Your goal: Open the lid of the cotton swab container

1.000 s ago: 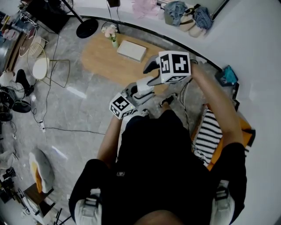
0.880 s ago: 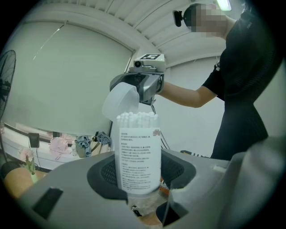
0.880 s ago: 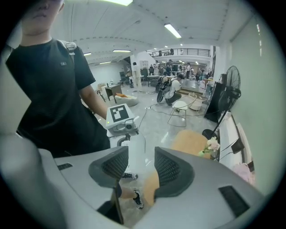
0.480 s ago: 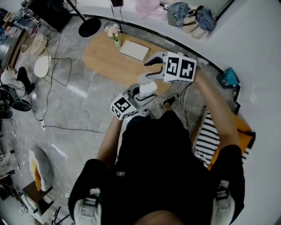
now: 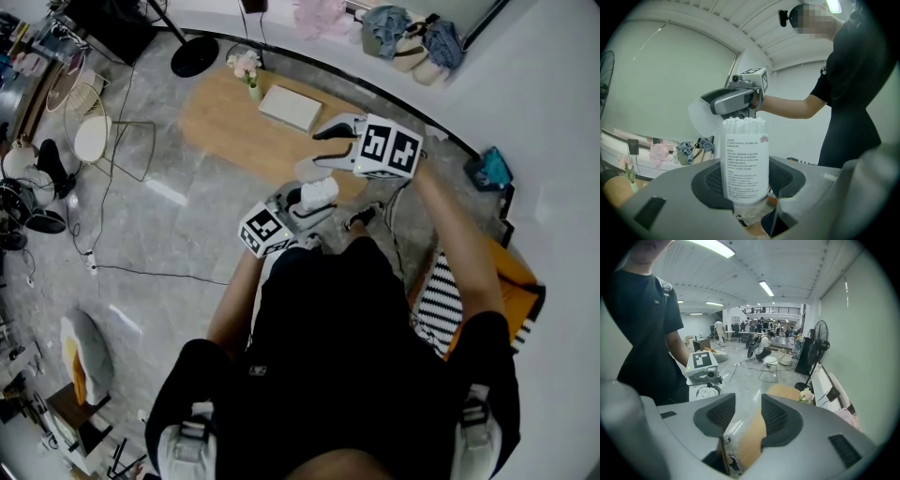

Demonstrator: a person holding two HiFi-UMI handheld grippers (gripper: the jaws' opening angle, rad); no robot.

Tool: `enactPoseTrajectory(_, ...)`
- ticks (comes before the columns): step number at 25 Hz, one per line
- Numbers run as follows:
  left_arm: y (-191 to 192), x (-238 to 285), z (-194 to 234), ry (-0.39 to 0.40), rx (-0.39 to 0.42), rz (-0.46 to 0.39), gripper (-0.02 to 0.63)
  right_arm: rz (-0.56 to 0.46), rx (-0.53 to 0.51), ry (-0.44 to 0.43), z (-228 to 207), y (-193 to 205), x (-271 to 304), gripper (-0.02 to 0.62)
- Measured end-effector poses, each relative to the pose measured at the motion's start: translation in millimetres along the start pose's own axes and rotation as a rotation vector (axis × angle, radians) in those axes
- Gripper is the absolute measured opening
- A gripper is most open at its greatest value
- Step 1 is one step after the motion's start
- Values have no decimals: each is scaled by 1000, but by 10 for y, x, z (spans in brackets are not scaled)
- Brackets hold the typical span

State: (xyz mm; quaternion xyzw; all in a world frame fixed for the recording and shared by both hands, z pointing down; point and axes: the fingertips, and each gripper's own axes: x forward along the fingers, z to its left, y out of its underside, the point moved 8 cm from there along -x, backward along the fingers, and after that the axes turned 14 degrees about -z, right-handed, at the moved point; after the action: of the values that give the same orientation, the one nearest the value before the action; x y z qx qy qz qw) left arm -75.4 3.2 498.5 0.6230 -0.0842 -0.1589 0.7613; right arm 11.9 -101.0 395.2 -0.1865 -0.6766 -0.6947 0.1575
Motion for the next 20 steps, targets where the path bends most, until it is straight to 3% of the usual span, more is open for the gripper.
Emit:
enactPoseTrajectory(5, 11, -68, 93, -55, -40, -27, 199, -162, 102, 38, -45, 77, -110, 158)
enactPoseTrajectory(9, -14, -108, 143, -74, -34, -14, 199, -277, 158, 122, -40, 159, -316, 141)
enactPoseTrajectory(16, -107, -173, 167, -85, -27, -25, 199, -398, 200, 243, 195, 467, -519, 5)
enactPoseTrajectory(20, -150, -176, 168, -91, -17, -29, 199, -448, 235, 282, 396, 635, -582, -5)
